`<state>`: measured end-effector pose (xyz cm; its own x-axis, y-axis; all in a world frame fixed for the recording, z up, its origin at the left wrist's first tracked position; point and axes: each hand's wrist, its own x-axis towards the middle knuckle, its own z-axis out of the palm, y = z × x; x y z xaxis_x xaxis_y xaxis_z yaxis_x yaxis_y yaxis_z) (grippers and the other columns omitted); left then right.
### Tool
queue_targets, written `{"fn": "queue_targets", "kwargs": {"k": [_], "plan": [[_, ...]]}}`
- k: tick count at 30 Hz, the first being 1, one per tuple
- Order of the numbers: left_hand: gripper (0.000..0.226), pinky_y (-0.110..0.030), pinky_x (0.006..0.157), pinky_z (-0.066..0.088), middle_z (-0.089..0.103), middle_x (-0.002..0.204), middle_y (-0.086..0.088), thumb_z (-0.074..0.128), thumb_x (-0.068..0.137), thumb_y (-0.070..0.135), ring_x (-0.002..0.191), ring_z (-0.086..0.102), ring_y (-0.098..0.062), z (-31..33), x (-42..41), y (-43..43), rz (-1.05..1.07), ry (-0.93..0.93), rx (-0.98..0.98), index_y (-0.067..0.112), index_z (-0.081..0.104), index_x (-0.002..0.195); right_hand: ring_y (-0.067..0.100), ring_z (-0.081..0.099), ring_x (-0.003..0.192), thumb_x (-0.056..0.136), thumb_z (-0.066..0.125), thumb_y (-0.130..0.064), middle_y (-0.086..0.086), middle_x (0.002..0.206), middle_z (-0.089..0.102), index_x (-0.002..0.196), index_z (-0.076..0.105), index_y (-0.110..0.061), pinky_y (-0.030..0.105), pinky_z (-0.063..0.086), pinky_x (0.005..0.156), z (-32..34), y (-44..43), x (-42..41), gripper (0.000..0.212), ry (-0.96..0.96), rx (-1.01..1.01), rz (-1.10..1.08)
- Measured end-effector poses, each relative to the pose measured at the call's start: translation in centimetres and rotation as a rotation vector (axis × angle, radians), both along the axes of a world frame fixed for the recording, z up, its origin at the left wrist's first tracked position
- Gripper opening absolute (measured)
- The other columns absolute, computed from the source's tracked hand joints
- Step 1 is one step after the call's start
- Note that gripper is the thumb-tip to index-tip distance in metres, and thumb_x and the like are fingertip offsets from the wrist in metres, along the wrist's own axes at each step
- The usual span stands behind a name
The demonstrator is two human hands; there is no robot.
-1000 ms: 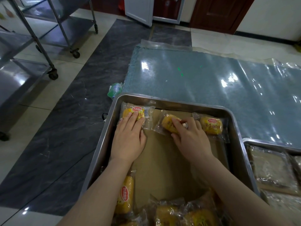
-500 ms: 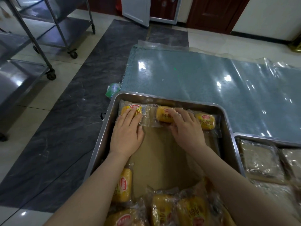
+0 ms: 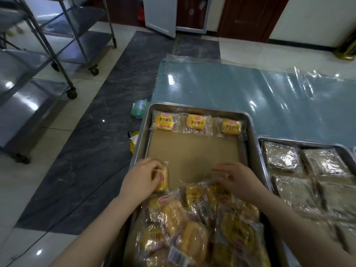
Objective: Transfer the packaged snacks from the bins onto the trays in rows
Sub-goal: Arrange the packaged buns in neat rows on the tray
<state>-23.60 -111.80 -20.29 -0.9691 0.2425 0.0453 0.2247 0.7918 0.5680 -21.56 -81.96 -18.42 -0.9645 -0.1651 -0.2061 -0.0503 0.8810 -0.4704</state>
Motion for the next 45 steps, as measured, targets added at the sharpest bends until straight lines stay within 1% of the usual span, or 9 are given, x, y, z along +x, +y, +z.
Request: {"fn": "queue_targets", "kwargs": {"k": [7,13,18,23,27,33,37,40,45], "plan": [[0.049,-0.029,0.106,0.029,0.037,0.145,0.006,0.055,0.088,0.033,0.130,0.035,-0.016,0.0,1.5,-0.2,-0.160,-0.148,-0.175,0.026,0.046,0.135,0.002,0.053,0.099,0.084,0.063,-0.046,-0.020,0.107,0.057,0.126,0.056,-0.039,0.021,0.043,0.083,0.5,-0.5,2.8,0.043,-0.120,0.014,0.025],[0.063,-0.037,0.113,0.021,0.011,0.157,0.001,0.046,0.092,0.046,0.142,0.011,-0.021,-1.3,-0.3,0.1,-0.207,-0.196,-0.361,0.030,0.019,0.147,-0.004,0.056,0.079,0.081,0.072,-0.033,-0.016,0.086,0.060,0.080,0.059,-0.039,0.010,0.042,0.063,0.7,0.0,2.3,0.015,-0.108,-0.070,-0.104],[0.076,-0.041,0.107,0.027,0.008,0.157,-0.007,0.035,0.090,0.060,0.138,0.014,-0.028,-2.2,-1.8,1.9,-0.086,-0.119,-0.471,0.030,-0.002,0.149,-0.004,0.058,0.072,0.082,0.071,-0.028,-0.014,0.080,0.064,0.082,0.058,-0.034,0.009,0.038,0.053,1.4,-0.2,-0.7,0.015,-0.003,-0.226,-0.295],[0.080,-0.041,0.099,0.034,0.013,0.155,-0.012,0.022,0.088,0.067,0.126,0.030,-0.032,-2.3,-3.9,4.4,0.152,-0.141,-0.436,0.017,0.005,0.148,0.006,0.064,0.086,0.088,0.065,-0.021,-0.010,0.097,0.066,0.097,0.056,-0.037,0.023,0.054,0.068,1.5,-0.7,-4.9,0.021,-0.047,-0.452,-0.356],[0.078,-0.049,0.111,0.024,0.001,0.157,-0.007,0.024,0.089,0.065,0.139,0.018,-0.036,-1.1,-5.7,5.2,0.210,-0.429,-0.039,0.020,0.004,0.150,0.007,0.062,0.089,0.089,0.063,-0.023,-0.009,0.101,0.064,0.108,0.056,-0.032,0.029,0.055,0.073,0.3,-1.1,-7.0,0.022,-0.032,-0.451,-0.426],[0.056,-0.042,0.112,0.022,0.009,0.157,0.005,0.049,0.091,0.038,0.141,0.016,-0.025,-0.5,-3.9,4.6,0.004,-0.056,-0.117,0.037,0.026,0.142,0.010,0.064,0.057,0.090,0.057,-0.035,-0.008,0.077,0.065,0.110,0.054,-0.027,0.023,0.047,0.046,-1.1,-1.0,-6.8,0.022,-0.107,-0.236,-0.569],[0.064,-0.043,0.112,-0.009,-0.019,0.154,0.005,0.029,0.091,0.057,0.140,-0.021,-0.023,-1.9,-3.7,4.7,-0.244,-0.061,-0.346,0.043,-0.002,0.144,0.018,0.056,0.102,0.086,0.061,-0.041,0.000,0.121,0.055,0.131,0.037,-0.033,0.029,0.047,0.076,-1.8,-1.6,-5.9,0.051,0.194,0.119,-0.356],[0.068,-0.050,0.112,-0.016,-0.035,0.149,0.001,0.023,0.091,0.062,0.133,-0.036,-0.026,-3.3,-3.8,4.5,-0.307,-0.085,-0.450,0.045,-0.022,0.139,0.023,0.017,0.143,0.087,0.062,-0.040,-0.002,0.155,0.020,0.146,0.012,-0.040,0.046,0.031,0.110,-1.5,-1.9,-6.1,0.077,0.318,0.207,-0.106],[0.078,-0.051,0.111,-0.017,-0.043,0.144,0.000,0.019,0.084,0.072,0.130,-0.042,-0.028,-4.4,-5.0,3.7,-0.297,-0.006,-0.550,0.043,-0.031,0.137,0.020,0.019,0.143,0.090,0.056,-0.043,-0.015,0.156,0.015,0.139,0.034,-0.049,0.045,0.039,0.105,-2.6,-1.7,-6.8,0.055,0.048,0.231,0.296]]}}
